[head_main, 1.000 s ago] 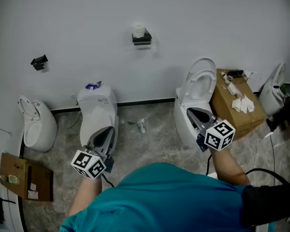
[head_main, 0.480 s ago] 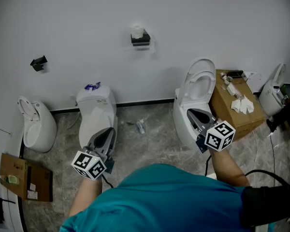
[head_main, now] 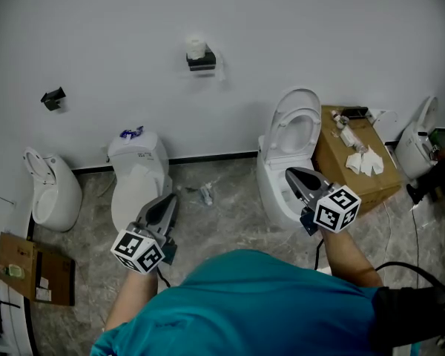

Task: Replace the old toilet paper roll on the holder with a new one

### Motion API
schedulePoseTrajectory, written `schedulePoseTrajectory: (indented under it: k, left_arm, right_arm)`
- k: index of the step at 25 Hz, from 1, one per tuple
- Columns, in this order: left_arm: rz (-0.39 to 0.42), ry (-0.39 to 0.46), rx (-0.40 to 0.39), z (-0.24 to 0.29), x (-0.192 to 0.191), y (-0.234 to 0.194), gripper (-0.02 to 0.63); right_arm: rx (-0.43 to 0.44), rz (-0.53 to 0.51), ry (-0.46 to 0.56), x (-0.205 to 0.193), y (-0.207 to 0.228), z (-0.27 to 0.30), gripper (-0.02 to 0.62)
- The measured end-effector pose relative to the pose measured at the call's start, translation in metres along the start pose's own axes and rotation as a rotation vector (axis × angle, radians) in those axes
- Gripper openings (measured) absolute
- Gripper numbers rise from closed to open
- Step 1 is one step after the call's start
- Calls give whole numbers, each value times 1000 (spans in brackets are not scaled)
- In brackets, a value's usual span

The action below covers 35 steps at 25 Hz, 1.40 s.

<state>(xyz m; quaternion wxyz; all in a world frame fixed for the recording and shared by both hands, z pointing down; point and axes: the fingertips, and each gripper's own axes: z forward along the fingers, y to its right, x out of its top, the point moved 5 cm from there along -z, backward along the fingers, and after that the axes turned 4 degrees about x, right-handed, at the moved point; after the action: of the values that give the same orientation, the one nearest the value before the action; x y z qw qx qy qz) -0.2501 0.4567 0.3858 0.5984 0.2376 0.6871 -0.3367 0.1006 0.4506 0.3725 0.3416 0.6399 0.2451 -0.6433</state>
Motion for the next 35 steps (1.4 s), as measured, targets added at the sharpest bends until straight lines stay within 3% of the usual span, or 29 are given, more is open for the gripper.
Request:
schedulePoseTrajectory:
  k: [9, 16, 23, 35]
  left_arm:
    - [-16, -24, 8, 32, -10, 36, 9]
    - [-27, -29, -12, 42, -13, 14, 9]
    - [-32, -15, -56, 54, -6, -59, 9]
    - [-11, -17, -106, 78, 41, -223, 9]
  right_arm:
    - [25, 15, -5, -3, 37, -28, 3]
    - [27, 30, -12, -9, 41, -7, 5]
    - [-14, 7, -22, -1, 36, 58, 4]
    - [-74, -3, 13, 29, 25, 210, 5]
